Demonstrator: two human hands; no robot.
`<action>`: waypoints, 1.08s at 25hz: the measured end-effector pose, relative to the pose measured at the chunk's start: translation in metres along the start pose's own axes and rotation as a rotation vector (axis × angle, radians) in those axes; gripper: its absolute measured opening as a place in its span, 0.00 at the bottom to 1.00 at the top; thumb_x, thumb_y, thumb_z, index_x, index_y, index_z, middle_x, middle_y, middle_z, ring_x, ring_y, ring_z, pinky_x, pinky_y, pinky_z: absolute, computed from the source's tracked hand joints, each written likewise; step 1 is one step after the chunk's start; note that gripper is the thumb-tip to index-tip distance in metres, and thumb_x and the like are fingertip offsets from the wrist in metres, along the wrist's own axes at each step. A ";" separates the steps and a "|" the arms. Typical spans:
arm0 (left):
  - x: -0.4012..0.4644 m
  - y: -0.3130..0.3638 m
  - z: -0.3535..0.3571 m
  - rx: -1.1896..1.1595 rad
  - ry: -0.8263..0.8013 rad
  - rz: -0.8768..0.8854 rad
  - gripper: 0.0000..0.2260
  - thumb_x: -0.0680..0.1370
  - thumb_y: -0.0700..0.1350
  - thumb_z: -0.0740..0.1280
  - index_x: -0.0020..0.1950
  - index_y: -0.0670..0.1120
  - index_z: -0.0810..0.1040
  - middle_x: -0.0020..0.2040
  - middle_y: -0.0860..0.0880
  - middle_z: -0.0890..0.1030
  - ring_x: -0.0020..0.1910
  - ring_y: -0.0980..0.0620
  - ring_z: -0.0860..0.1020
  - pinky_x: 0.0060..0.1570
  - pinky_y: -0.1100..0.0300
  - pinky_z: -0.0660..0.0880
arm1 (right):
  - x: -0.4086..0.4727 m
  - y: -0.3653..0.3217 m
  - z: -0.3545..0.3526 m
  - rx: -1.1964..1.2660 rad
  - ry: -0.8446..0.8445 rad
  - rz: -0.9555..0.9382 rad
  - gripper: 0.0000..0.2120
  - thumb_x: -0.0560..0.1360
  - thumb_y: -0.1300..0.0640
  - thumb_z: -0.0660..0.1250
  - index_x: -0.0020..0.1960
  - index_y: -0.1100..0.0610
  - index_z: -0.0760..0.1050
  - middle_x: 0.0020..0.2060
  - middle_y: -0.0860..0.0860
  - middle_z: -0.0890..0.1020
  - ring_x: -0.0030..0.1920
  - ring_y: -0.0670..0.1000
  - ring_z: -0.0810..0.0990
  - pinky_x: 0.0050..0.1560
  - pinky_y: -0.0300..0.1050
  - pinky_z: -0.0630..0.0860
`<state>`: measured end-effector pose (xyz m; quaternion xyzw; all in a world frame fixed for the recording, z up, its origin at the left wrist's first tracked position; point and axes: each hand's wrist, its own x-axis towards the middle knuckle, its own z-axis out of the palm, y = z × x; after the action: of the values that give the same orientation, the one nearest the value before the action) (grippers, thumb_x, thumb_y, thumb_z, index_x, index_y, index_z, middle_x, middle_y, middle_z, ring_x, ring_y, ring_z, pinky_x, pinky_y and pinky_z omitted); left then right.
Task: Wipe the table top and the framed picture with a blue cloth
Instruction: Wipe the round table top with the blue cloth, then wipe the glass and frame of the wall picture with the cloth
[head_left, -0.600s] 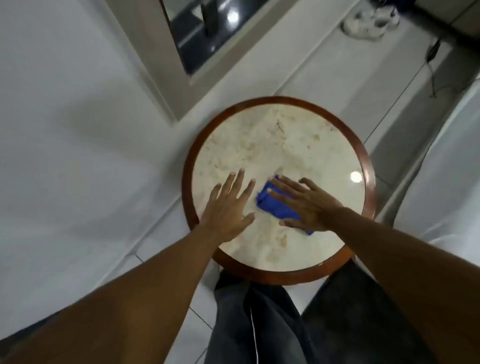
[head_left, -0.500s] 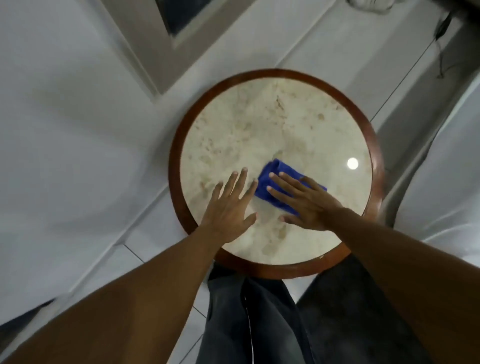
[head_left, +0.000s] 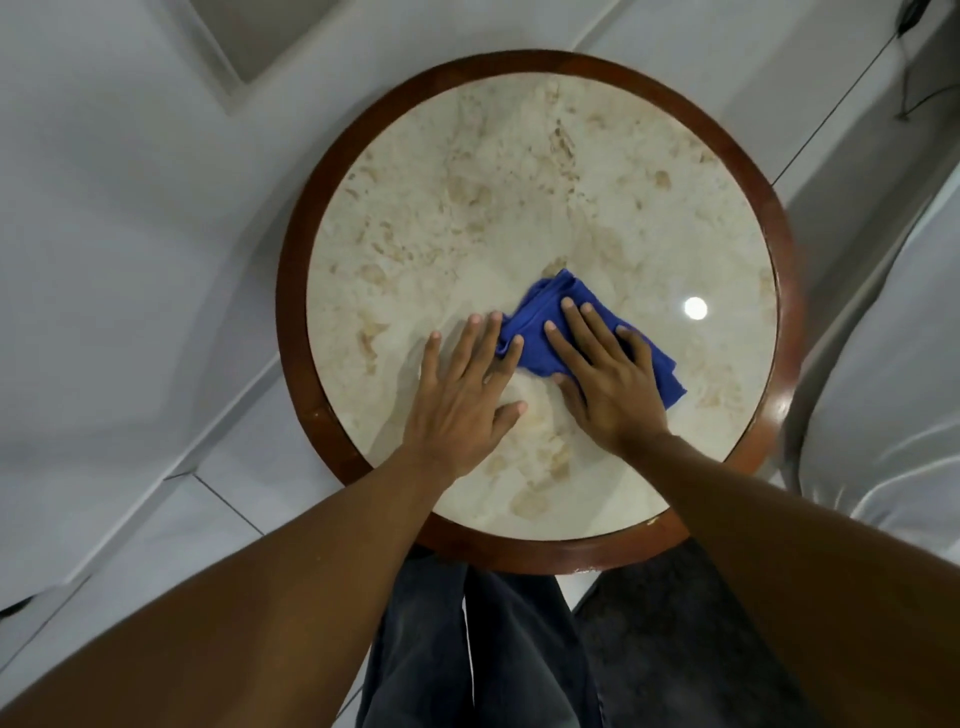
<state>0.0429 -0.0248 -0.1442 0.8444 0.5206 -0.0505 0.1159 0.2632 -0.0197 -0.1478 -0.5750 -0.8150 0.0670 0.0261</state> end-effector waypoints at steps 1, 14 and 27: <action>0.000 -0.002 -0.003 0.010 -0.025 0.007 0.34 0.82 0.63 0.48 0.83 0.49 0.43 0.85 0.44 0.46 0.83 0.43 0.45 0.79 0.37 0.44 | 0.001 -0.007 -0.002 0.034 0.024 0.038 0.25 0.83 0.51 0.59 0.78 0.53 0.61 0.79 0.54 0.60 0.79 0.55 0.58 0.72 0.58 0.61; -0.044 -0.057 -0.290 0.213 0.202 0.022 0.36 0.82 0.63 0.54 0.83 0.49 0.43 0.84 0.42 0.42 0.83 0.42 0.48 0.77 0.39 0.61 | 0.068 -0.148 -0.239 0.801 0.083 0.245 0.14 0.84 0.57 0.57 0.66 0.53 0.75 0.45 0.47 0.84 0.39 0.44 0.79 0.43 0.40 0.73; -0.354 -0.199 -0.903 0.887 1.271 -0.479 0.33 0.82 0.60 0.55 0.84 0.48 0.52 0.84 0.41 0.48 0.84 0.42 0.47 0.79 0.41 0.48 | 0.191 -0.539 -0.897 1.171 1.355 -0.565 0.22 0.84 0.52 0.56 0.76 0.58 0.66 0.69 0.57 0.76 0.67 0.54 0.76 0.63 0.49 0.74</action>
<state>-0.3267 -0.0224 0.7742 0.5448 0.5851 0.2139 -0.5614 -0.1968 0.0534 0.8086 -0.1676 -0.5719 0.1087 0.7956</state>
